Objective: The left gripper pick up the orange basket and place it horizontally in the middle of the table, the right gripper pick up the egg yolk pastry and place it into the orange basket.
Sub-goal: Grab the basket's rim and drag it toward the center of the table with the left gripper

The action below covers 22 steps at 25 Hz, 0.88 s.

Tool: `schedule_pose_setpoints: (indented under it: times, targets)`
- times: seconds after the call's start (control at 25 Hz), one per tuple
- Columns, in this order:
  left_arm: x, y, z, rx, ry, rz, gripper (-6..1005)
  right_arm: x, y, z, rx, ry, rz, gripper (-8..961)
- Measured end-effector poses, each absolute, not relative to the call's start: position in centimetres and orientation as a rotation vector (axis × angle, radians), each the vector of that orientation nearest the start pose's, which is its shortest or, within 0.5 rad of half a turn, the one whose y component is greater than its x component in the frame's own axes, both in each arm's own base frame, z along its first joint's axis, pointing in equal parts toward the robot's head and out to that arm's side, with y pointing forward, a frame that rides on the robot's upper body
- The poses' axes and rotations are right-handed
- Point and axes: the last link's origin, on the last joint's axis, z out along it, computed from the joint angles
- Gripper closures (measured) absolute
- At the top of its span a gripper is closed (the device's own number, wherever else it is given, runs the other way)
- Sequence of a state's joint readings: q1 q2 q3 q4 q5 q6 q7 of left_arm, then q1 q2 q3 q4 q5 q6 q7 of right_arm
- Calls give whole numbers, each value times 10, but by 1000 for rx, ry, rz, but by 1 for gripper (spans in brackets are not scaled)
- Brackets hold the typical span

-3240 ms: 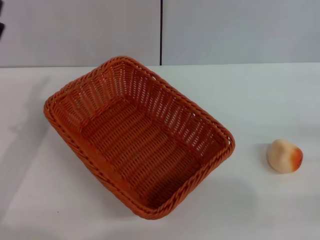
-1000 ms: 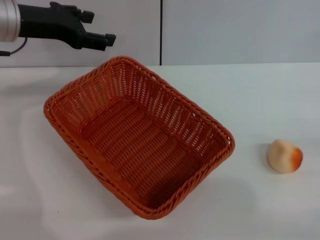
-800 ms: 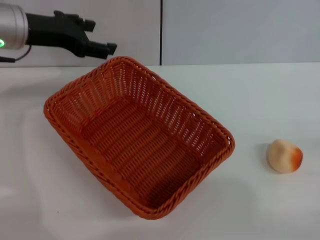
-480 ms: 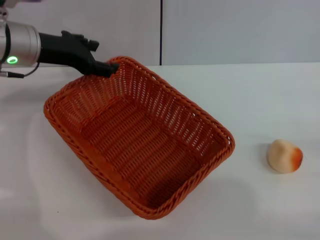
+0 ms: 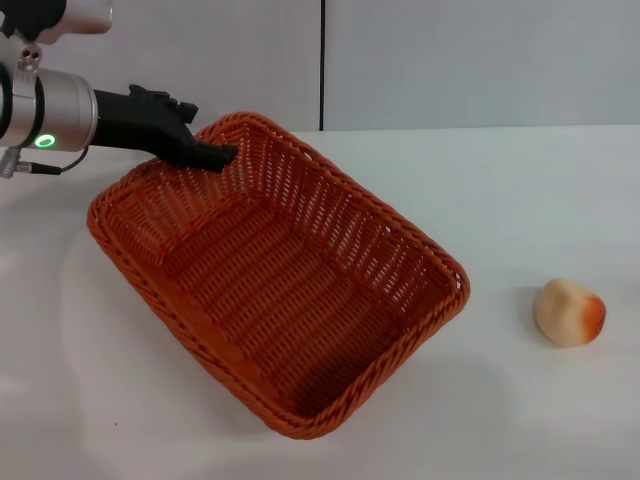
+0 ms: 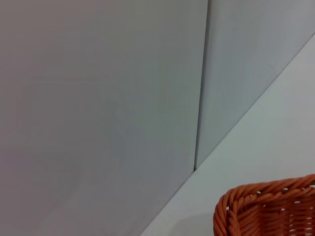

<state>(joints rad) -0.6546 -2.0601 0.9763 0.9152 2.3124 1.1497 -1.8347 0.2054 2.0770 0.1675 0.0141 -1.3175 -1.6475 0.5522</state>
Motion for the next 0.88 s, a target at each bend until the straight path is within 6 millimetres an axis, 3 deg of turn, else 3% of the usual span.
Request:
schedule_pose_setpoints:
  times: [0.8,0.88]
  targets:
    - [-234,407,2,-2586,-675,3,264,392,212,67,-1066,614,999,341]
    - [-234,408,2,-2578,-678,2,340,392,212,67,-1066,618,998,342]
